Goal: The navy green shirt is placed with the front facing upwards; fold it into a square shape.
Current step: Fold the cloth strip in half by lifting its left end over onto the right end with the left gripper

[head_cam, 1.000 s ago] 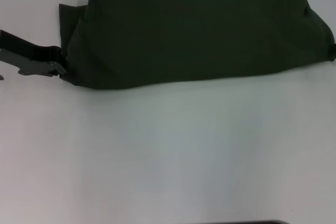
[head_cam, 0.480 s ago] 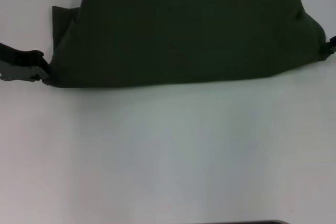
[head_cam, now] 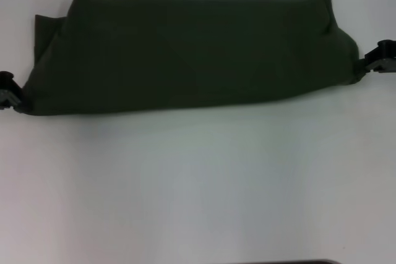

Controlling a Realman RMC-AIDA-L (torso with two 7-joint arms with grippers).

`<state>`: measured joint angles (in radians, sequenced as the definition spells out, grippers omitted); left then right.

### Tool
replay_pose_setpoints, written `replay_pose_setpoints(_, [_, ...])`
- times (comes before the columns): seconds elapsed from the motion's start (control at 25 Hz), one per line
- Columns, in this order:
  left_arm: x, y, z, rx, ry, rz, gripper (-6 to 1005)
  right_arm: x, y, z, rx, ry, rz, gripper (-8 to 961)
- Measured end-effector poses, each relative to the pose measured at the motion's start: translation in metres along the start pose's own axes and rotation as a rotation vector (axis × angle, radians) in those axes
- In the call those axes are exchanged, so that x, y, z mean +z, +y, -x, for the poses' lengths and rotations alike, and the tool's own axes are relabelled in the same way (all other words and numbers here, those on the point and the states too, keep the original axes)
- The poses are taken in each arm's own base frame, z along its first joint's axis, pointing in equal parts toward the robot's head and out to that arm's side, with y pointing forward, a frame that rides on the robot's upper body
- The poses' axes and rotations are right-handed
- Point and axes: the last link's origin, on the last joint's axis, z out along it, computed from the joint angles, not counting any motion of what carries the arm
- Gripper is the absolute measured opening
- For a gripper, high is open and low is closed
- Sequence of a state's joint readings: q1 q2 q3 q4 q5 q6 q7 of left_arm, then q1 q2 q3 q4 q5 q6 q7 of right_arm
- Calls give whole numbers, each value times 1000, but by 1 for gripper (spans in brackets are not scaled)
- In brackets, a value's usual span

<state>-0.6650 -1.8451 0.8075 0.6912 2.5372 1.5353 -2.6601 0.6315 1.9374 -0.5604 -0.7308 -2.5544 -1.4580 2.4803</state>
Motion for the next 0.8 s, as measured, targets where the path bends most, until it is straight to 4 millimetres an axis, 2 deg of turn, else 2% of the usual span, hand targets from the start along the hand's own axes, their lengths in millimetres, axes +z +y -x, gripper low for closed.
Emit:
replay_pose_setpoints(0.32, [-6, -9, 5, -12, -20, -23, 39, 8, 10, -8, -17, 57, 31, 33])
replay_pose_setpoints(0.8, [-11, -7, 27, 15, -191, -49, 59, -9, 6, -44, 34, 308, 42, 59])
